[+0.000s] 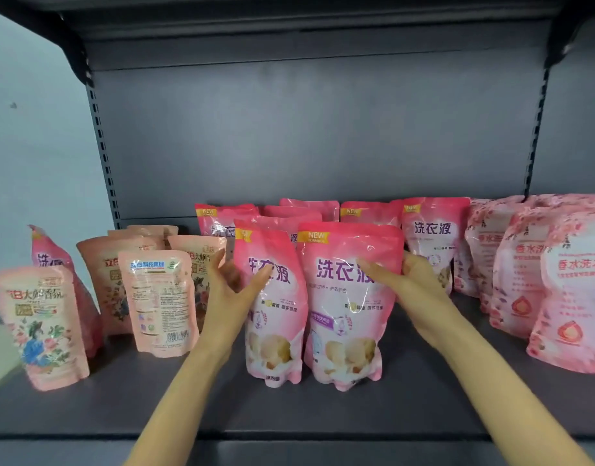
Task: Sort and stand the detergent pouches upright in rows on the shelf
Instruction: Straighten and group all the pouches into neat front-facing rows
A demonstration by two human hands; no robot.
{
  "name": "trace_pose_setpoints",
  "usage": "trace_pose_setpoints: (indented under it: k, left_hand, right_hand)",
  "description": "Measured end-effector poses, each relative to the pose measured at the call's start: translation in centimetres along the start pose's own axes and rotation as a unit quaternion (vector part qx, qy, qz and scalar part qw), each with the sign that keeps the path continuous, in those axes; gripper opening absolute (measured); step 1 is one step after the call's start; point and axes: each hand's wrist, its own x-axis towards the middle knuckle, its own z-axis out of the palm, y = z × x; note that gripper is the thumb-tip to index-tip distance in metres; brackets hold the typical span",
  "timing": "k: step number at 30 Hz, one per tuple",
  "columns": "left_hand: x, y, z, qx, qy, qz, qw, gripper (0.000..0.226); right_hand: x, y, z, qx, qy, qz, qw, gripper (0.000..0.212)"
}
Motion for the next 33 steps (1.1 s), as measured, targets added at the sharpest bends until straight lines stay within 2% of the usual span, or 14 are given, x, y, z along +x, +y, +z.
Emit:
trace_pose_setpoints:
  k: [2, 6, 10, 13, 19, 24, 29, 33]
  left_hand:
    - [0.1, -0.9, 0.0, -0.017, -0.018, -0.009, 1.000, 0.047]
    - [1.0, -1.9, -0.8, -0.091, -0.030, -0.049, 0.994, 0.061]
    - [1.7, -2.8, -2.1, -0.160, -0.090, -0.086, 0.979, 0.067]
    - [2.0, -3.2, -1.9, -0.158, -0.060, -0.089, 0.982, 0.075]
    - [0.2, -2.4, 2.8, -0.217, 0.007, -0.076, 0.973, 0.058]
    - [-1.4, -2.1, 7.7, -0.223, 0.055, -0.077, 0.970, 0.021]
    - [-2.2, -1.9, 11.6, -0.200, 0.065, -0.049, 0.976, 0.007]
    - [-2.7, -1.7, 13.4, -0.167, 0.075, -0.034, 0.982, 0.017]
  right_hand:
    - [0.0, 0.6, 0.3, 0.010, 0.029, -0.009, 0.999, 0.011]
    - [1.0, 1.0, 0.4, 0.012, 0.057, -0.021, 0.998, 0.011]
    - [2.1, 1.4, -0.4, 0.028, 0.041, -0.012, 0.999, 0.012]
    - [3.0, 1.7, -1.5, 0.032, 0.035, 0.001, 0.999, 0.012]
    - [4.3, 2.1, -4.0, 0.033, 0.033, -0.002, 0.999, 0.013]
    - [5.2, 2.1, -7.1, 0.012, 0.053, -0.024, 0.998, 0.009]
    - [5.9, 2.1, -10.5, -0.002, 0.098, -0.056, 0.994, 0.012]
    - [6.3, 2.7, -12.8, 0.009, 0.129, -0.058, 0.990, 0.011]
